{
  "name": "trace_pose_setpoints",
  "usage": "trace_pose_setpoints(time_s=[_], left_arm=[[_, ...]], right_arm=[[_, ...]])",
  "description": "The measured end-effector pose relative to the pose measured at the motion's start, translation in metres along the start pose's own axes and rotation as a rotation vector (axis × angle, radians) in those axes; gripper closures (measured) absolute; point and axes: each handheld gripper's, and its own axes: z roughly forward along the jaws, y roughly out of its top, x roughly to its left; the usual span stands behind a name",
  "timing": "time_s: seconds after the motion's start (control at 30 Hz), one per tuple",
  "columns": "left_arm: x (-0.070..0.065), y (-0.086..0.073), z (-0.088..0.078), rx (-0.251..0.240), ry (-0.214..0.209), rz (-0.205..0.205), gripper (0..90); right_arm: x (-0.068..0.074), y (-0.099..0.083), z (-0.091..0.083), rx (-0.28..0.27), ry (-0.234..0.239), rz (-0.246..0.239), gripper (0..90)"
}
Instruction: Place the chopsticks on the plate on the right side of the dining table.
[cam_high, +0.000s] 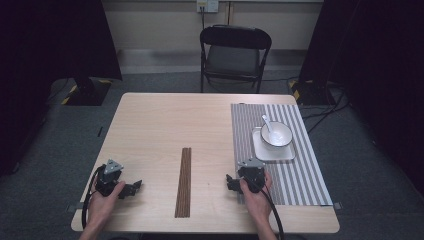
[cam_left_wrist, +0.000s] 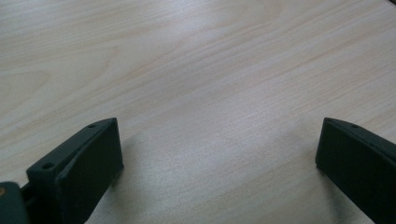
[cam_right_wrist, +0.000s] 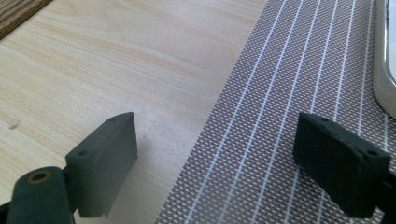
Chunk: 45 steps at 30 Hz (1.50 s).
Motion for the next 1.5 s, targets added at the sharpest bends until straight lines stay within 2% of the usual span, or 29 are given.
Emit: trace_pose_setpoints(time_s=[0.5,0.57,0.6,0.63,0.67,0.77,0.93,1.23,1.33,1.37,1.47,1.5], left_arm=[[0.0,0.0,0.0,-0.001,-0.001,-0.003,0.0],[0.0,0.0,0.0,0.0,-0.001,-0.001,0.0],[0.0,0.0,0.0,0.0,-0.001,-0.001,0.0],[0.0,0.0,0.0,-0.001,-0.002,-0.003,0.0],[0.0,0.0,0.0,0.0,-0.001,-0.001,0.0],[0.0,0.0,0.0,0.0,-0.001,-0.001,0.0],[0.0,0.0,0.0,-0.001,-0.004,0.0,0.0],[0.001,0.0,0.0,0.001,-0.006,0.007,0.0],[0.001,0.0,0.0,0.001,-0.006,0.008,0.0],[0.001,0.0,0.0,0.001,-0.006,0.007,0.0],[0.001,0.0,0.0,0.0,-0.006,0.006,0.0],[0.001,0.0,0.0,0.0,-0.006,0.006,0.0]], right_arm=[[0.003,0.0,-0.001,-0.004,-0.019,0.015,14.8],[0.005,0.0,-0.001,-0.007,-0.001,0.013,16.4],[0.006,0.001,-0.002,-0.022,0.028,0.032,17.1],[0.006,0.001,-0.002,-0.022,0.028,0.032,17.1],[0.008,0.002,-0.003,-0.036,0.051,0.028,17.3],[0.011,0.004,-0.005,-0.047,0.051,0.025,17.8],[0.02,0.011,-0.007,-0.04,0.054,0.011,19.3],[0.039,0.02,-0.007,-0.045,0.104,-0.017,21.8],[0.054,0.022,-0.006,-0.051,0.145,-0.04,23.3],[0.054,0.022,-0.006,-0.051,0.145,-0.04,23.3],[0.07,0.026,-0.001,-0.049,0.176,-0.079,26.1],[0.07,0.026,-0.001,-0.049,0.176,-0.079,26.1]])
